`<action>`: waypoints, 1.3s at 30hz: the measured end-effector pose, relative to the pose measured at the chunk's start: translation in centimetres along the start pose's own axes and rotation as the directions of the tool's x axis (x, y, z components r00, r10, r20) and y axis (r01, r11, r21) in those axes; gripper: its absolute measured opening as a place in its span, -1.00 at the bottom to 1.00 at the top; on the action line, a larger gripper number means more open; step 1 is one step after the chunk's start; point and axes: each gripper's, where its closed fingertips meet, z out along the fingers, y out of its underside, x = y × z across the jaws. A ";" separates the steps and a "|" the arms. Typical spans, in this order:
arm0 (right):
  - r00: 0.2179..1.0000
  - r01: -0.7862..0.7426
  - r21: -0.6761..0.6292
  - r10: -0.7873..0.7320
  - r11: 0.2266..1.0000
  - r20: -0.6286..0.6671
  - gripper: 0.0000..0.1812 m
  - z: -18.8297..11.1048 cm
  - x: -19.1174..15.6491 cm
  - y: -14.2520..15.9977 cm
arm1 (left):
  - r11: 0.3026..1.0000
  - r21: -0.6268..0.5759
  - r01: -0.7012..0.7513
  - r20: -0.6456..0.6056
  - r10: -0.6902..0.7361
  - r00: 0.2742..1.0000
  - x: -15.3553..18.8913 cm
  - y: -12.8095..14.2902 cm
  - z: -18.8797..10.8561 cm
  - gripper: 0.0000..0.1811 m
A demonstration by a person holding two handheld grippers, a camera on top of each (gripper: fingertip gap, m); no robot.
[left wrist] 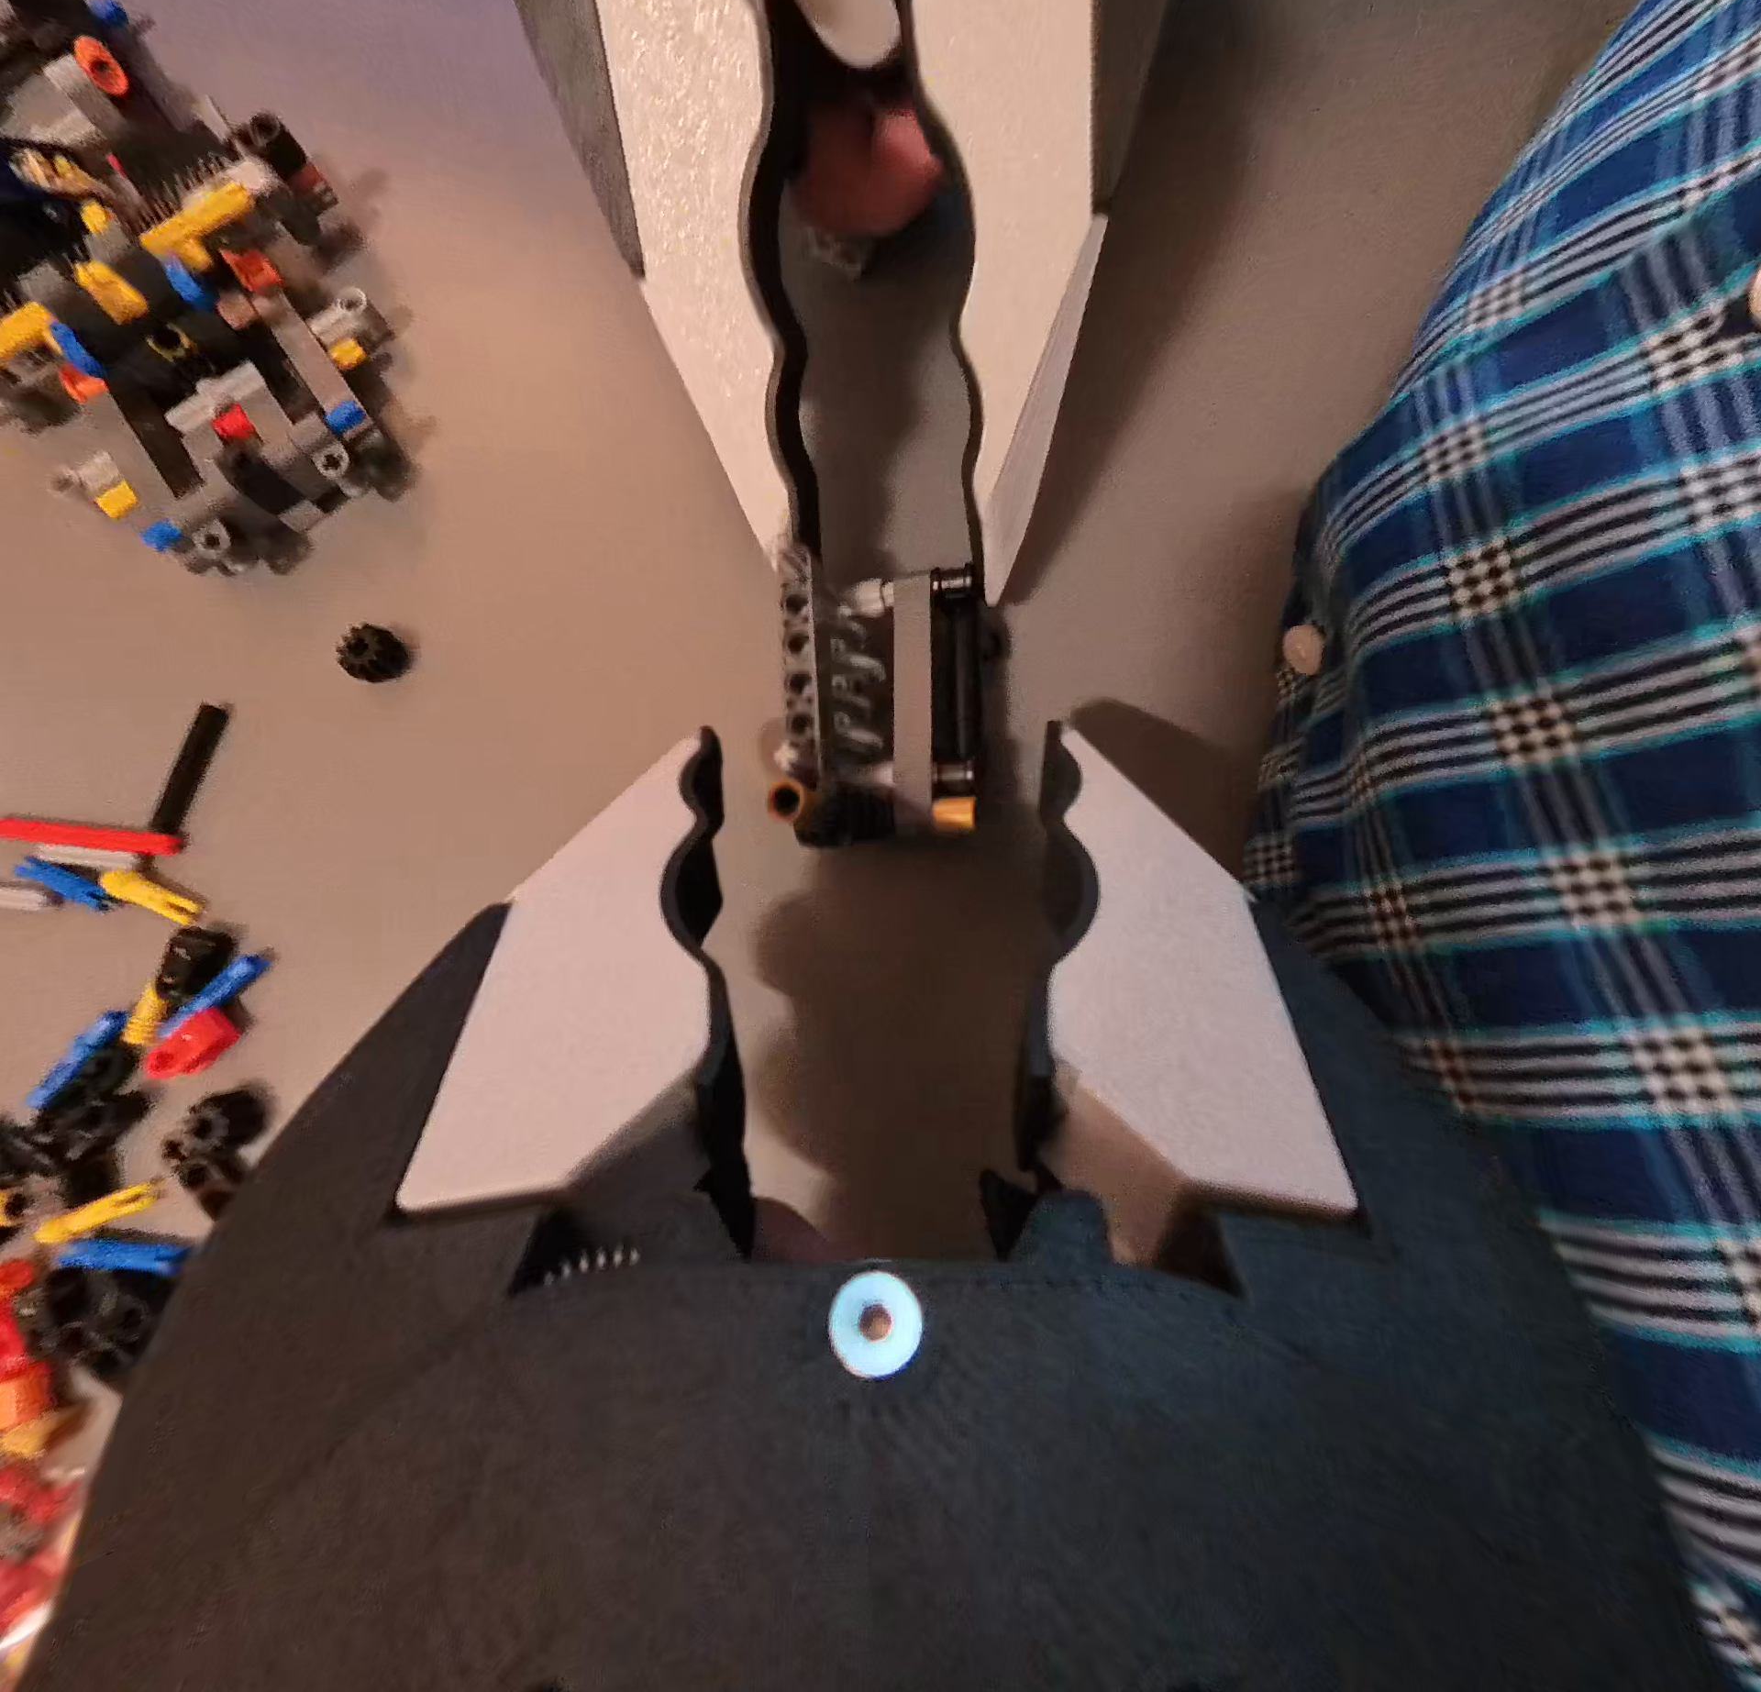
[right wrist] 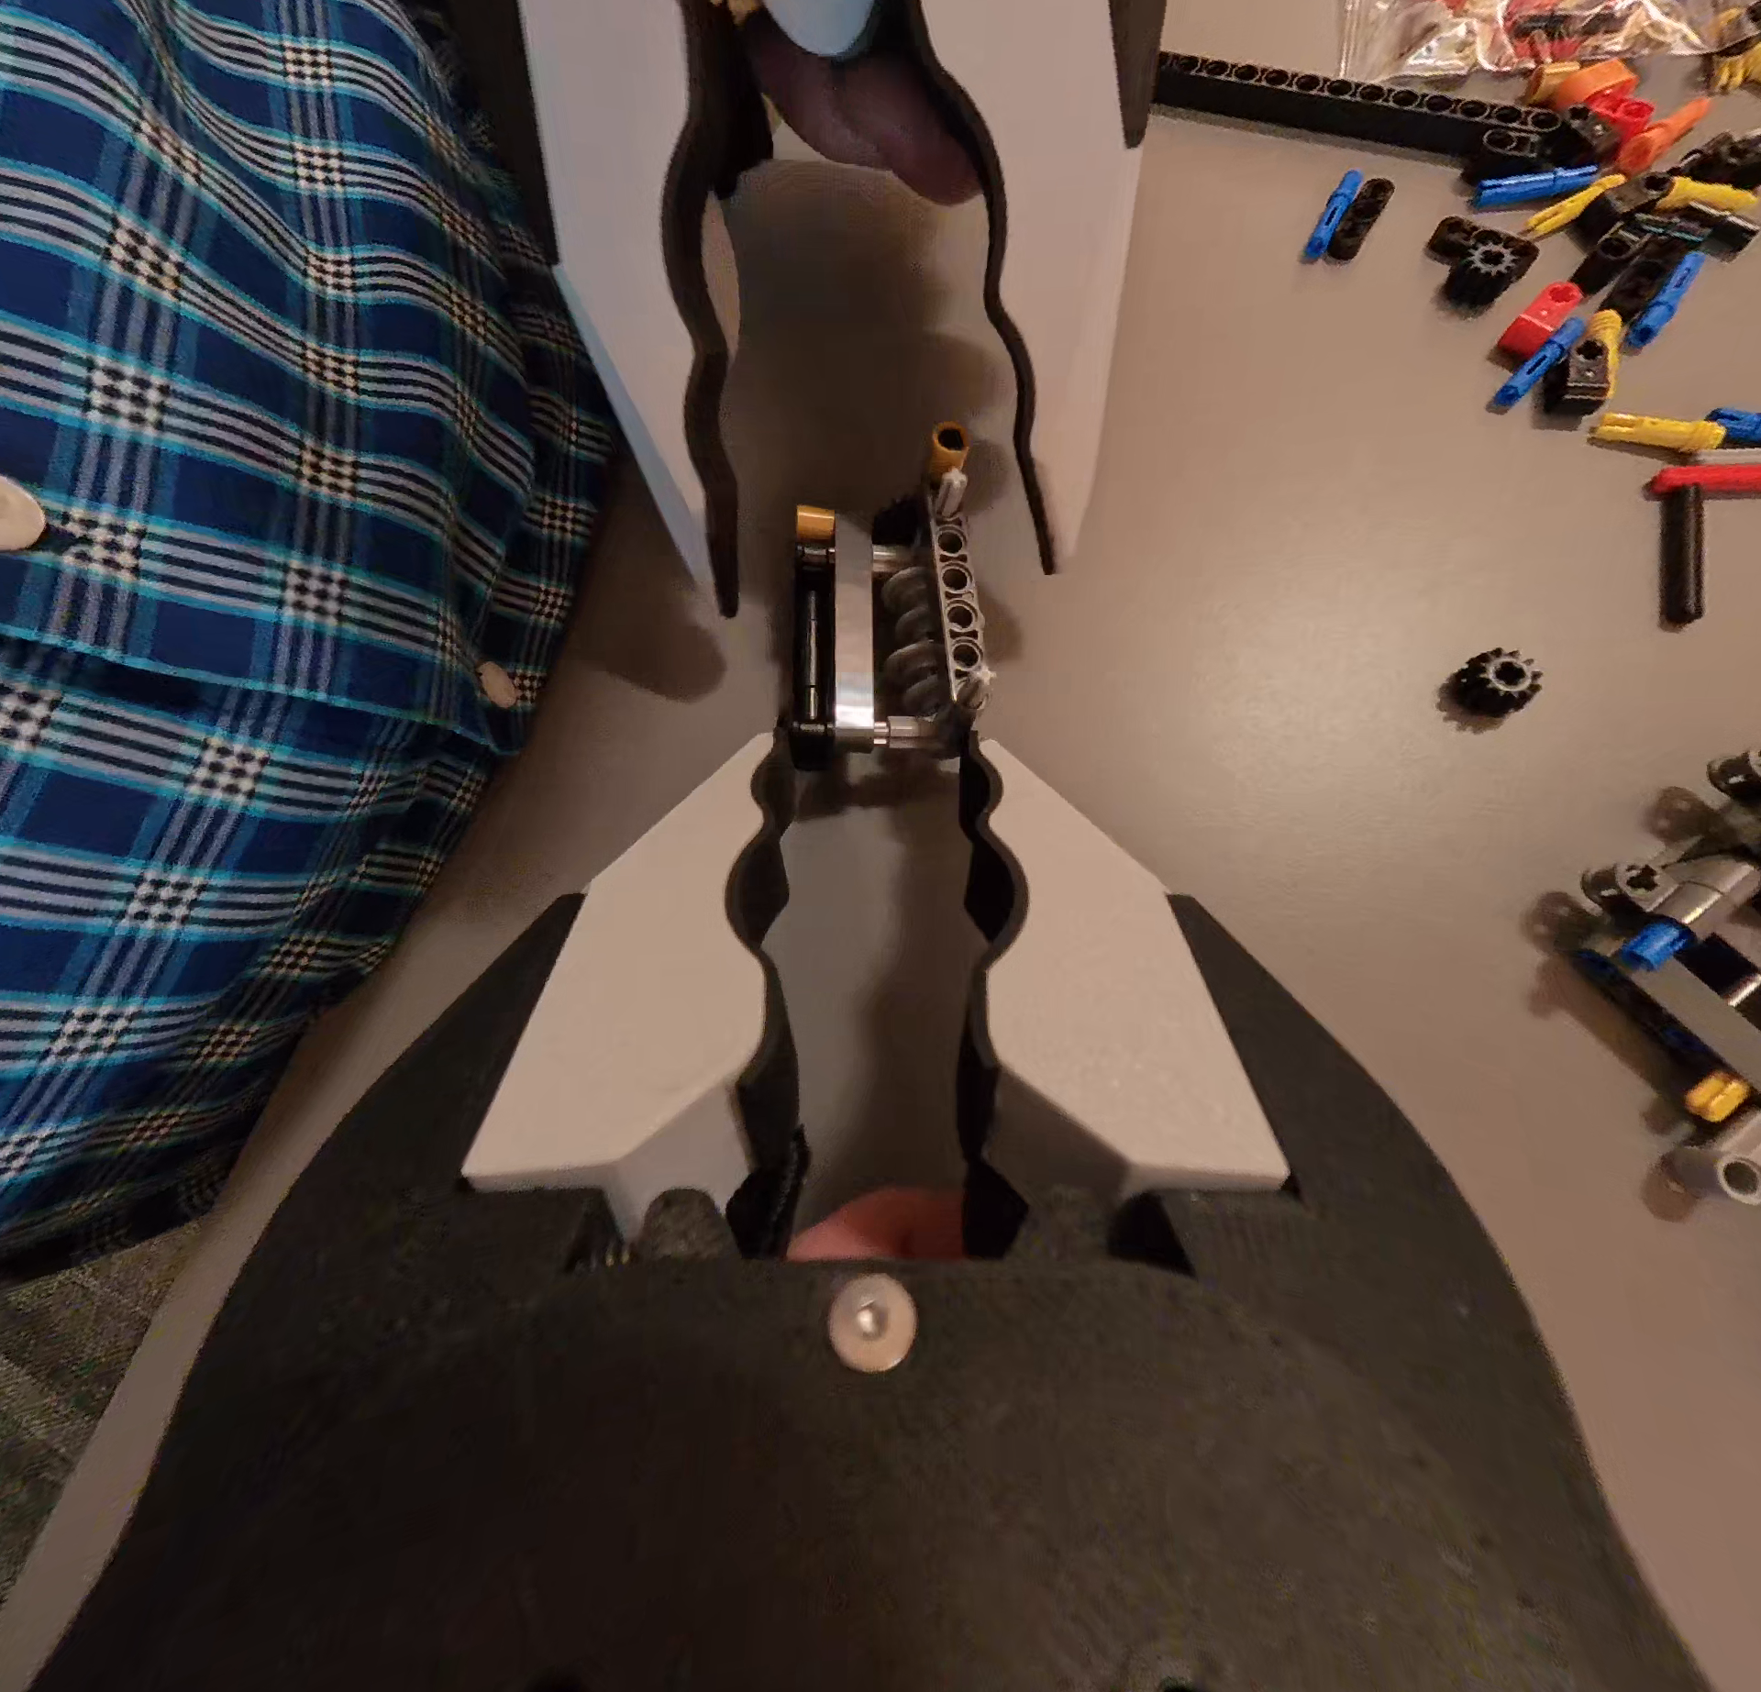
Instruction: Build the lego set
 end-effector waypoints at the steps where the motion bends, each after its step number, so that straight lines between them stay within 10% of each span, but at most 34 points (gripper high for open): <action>1: 1.000 -0.002 0.001 0.002 1.000 0.000 -0.65 0.1 0.0 -0.1 | 1.000 0.002 -0.016 0.004 0.016 1.000 0.0 -0.5 -0.1 -0.25; 30: 0.999 0.022 -0.037 -0.023 0.999 -0.022 -0.71 1.3 0.3 -0.3 | 0.990 -0.130 -0.048 -0.067 0.040 0.997 0.1 -0.7 1.2 -0.63; 39: 0.998 0.002 -0.032 -0.004 0.999 -0.063 -0.57 0.2 0.9 0.1 | 0.999 -0.037 0.038 -0.039 -0.039 0.998 -0.4 -1.0 -0.8 -0.35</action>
